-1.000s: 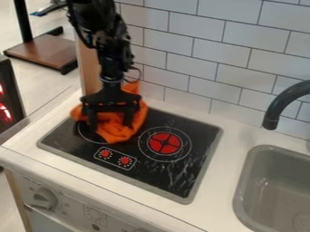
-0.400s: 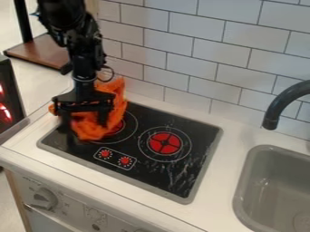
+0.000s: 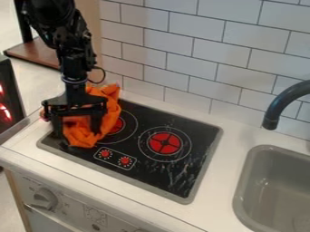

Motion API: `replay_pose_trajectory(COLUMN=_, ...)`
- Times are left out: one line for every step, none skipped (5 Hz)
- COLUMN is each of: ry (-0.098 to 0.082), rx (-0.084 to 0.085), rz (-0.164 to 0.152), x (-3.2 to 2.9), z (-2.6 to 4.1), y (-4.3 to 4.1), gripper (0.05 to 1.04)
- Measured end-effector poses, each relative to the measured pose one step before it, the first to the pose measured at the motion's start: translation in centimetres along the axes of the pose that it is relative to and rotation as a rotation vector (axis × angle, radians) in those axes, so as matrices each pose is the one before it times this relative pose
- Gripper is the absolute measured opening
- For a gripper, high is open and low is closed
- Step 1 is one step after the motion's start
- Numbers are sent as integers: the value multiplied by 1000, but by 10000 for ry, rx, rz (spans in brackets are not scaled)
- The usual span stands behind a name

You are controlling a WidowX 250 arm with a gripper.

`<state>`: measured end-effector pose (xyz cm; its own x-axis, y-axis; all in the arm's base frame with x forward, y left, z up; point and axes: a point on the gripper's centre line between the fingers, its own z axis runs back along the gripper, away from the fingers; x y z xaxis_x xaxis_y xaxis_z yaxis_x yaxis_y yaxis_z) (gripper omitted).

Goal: Move the orange cloth on the left burner

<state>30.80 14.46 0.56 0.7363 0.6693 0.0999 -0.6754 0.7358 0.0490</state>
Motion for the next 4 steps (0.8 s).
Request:
replay_pose_trajectory(ry=-133, rx=-439, rz=-86, x=-218, z=1898, y=-389, gripper=999)
replay_pose_trajectory(ry=-162, rx=-515, rz=-201, x=-299, z=2410, y=-376, gripper=999)
replay_pose_trajectory(ry=-665, rx=-611, rz=167, x=531, z=3346, y=964, gripper=999)
replay_pose_trajectory(ry=-95, rx=-401, rz=-666, x=-210, z=1915, y=-331, gripper=999)
